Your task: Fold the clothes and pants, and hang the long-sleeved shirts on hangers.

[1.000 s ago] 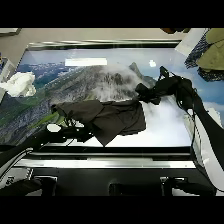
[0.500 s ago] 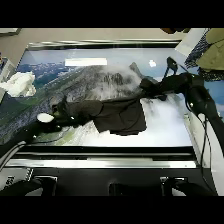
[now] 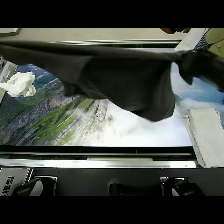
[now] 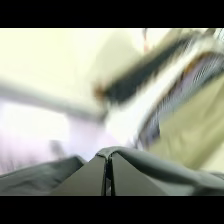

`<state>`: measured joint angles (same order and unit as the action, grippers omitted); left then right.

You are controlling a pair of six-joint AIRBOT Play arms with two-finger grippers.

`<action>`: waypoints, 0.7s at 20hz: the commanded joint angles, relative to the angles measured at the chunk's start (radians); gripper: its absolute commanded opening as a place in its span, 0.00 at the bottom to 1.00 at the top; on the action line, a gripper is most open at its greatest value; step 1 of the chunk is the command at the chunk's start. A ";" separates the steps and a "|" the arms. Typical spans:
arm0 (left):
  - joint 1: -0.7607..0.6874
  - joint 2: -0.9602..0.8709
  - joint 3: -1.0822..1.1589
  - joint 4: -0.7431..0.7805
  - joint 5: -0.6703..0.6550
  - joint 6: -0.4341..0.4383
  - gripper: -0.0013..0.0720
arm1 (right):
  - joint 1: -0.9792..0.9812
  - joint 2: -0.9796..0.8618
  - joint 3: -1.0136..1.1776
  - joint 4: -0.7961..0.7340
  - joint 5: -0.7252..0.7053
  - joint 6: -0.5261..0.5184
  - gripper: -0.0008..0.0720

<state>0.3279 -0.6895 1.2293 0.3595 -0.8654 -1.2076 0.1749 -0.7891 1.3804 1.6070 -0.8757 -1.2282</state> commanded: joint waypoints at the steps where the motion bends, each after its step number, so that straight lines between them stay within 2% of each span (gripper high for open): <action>1: 0.196 0.175 0.113 0.011 0.009 -0.078 0.04 | -0.001 0.212 0.032 -0.015 -0.051 -0.044 0.05; 5: 0.311 0.267 0.119 0.023 0.008 -0.134 0.04 | -0.001 0.358 0.054 0.044 -0.100 -0.038 0.05; 8: 0.325 0.266 0.118 0.064 -0.008 -0.184 0.04 | -0.001 0.369 0.056 0.066 -0.113 -0.005 0.05; 12: 0.325 0.171 0.118 0.114 -0.147 -0.169 0.04 | -0.001 0.218 0.056 0.079 -0.132 0.018 0.05; 14: 0.323 0.067 0.111 0.132 -0.205 -0.102 0.04 | -0.001 0.064 0.056 0.095 -0.127 0.018 0.05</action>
<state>0.6464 -0.5301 1.3441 0.4496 -0.9813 -1.3647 0.1738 -0.5781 1.4349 1.6829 -0.9958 -1.2209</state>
